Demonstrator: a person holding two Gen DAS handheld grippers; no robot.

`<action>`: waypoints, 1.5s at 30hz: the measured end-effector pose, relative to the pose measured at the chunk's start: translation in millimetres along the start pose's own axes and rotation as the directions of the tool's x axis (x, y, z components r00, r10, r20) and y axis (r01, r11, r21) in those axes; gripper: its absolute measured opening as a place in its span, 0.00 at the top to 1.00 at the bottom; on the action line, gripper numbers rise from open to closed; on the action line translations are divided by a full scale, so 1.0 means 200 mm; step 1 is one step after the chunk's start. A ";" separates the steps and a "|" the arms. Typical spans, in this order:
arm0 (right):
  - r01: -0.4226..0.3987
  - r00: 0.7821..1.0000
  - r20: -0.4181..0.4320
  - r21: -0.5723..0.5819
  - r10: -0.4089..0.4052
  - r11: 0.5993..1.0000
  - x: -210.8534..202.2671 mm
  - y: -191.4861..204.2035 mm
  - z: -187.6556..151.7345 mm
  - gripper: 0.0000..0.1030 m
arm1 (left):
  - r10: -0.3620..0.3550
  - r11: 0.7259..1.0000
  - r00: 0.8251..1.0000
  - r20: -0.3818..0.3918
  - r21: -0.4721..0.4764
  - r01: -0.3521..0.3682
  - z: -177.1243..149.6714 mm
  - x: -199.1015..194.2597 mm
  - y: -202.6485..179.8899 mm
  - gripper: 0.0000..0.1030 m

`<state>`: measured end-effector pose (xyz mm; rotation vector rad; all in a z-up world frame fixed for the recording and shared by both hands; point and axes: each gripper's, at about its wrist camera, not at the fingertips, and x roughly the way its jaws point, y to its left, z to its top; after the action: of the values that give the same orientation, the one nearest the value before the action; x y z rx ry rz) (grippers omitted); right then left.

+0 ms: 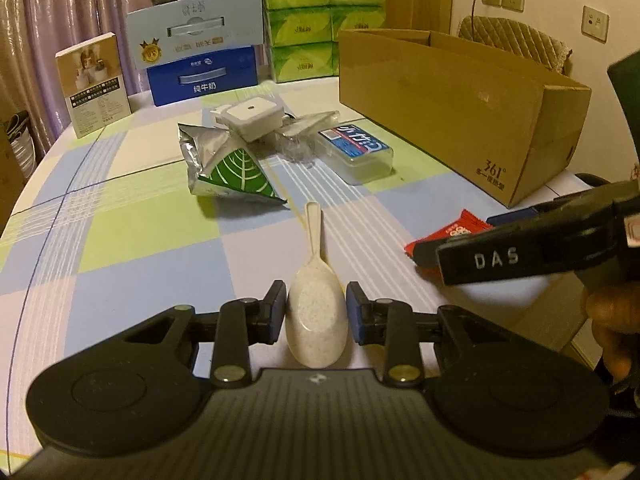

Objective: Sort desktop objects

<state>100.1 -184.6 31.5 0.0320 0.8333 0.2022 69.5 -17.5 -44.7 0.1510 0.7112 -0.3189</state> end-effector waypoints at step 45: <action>-0.002 0.995 0.103 -0.090 0.012 0.996 -0.10 0.05 0.05 0.61 | 0.004 0.999 0.995 0.099 -0.046 0.001 0.11 -0.09 0.01 0.74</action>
<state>91.7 -177.4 54.0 -0.0388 0.7204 0.2423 71.8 -17.6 -16.5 0.0914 0.6200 -0.3065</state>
